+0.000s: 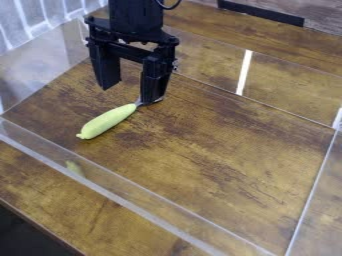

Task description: Move the green spoon to the right

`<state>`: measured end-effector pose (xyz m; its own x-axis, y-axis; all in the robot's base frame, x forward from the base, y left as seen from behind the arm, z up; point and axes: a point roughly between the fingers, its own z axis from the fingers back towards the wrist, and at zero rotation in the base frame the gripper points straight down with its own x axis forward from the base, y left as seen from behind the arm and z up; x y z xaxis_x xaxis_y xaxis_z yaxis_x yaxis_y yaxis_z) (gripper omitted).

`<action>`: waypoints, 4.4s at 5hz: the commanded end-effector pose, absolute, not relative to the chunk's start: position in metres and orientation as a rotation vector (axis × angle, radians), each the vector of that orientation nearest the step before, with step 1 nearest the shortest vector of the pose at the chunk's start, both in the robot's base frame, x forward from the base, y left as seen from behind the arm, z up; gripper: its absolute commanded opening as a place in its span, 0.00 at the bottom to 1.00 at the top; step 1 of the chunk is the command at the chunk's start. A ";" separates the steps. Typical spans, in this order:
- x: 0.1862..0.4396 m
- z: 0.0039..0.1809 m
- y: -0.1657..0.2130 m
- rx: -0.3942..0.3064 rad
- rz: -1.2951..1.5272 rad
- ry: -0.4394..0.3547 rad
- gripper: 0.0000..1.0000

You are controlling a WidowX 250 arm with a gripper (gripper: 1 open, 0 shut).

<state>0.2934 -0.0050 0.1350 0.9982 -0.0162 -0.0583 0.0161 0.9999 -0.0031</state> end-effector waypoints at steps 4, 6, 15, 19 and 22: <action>0.290 0.094 0.043 -0.005 0.020 0.038 1.00; 0.295 0.074 0.064 -0.002 0.010 -0.008 1.00; 0.329 0.047 0.102 -0.075 -0.060 -0.195 1.00; 0.334 0.046 0.111 -0.093 -0.045 -0.184 1.00; 0.339 0.045 0.105 -0.085 -0.055 -0.147 0.00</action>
<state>0.3304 0.1001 0.0329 0.9933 -0.0433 0.1076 0.0549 0.9927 -0.1073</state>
